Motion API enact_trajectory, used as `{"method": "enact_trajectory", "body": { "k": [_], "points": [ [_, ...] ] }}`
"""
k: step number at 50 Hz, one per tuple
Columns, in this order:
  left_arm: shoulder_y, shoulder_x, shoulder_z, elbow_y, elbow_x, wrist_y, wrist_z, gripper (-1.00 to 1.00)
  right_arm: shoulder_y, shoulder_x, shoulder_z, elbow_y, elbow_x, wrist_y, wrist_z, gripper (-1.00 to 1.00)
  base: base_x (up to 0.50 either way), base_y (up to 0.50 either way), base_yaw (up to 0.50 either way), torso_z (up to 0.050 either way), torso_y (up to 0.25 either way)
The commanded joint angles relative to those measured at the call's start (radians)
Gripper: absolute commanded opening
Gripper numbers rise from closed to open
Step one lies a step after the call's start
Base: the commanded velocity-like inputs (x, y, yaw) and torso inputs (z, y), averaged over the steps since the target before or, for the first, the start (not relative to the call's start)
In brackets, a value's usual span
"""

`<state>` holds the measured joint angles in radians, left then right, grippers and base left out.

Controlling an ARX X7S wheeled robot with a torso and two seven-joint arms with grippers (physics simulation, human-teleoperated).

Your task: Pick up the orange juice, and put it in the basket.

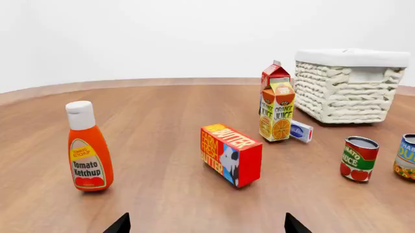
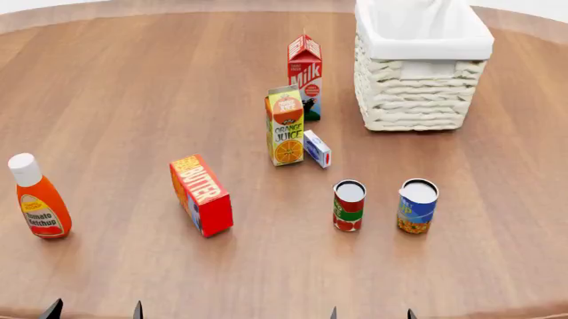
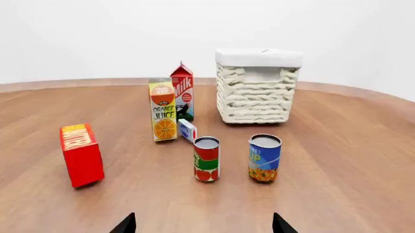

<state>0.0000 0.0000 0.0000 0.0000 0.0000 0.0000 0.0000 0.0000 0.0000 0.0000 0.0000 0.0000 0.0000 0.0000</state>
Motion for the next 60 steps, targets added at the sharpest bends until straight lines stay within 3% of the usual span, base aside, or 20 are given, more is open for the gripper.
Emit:
{"method": "enact_trajectory", "body": {
  "k": [1,13,60],
  "points": [
    [0.0,-0.016,0.018,0.0,-0.016,0.0,-0.018,1.0,-0.001,0.027,-0.033,-0.005,0.027,0.003,0.033,1.0,0.0,0.0,0.0,0.0,0.0],
    [-0.001,-0.049,0.057,-0.001,-0.049,0.002,-0.057,1.0,0.038,0.064,-0.072,-0.077,0.036,0.08,0.052,1.0,0.0,0.0,0.0,0.0,0.0],
    [-0.007,-0.107,0.125,-0.003,-0.107,0.01,-0.124,1.0,0.032,0.117,-0.14,-0.124,0.095,0.099,0.105,1.0,0.15,0.0,0.0,0.0,0.0]
  ]
}}
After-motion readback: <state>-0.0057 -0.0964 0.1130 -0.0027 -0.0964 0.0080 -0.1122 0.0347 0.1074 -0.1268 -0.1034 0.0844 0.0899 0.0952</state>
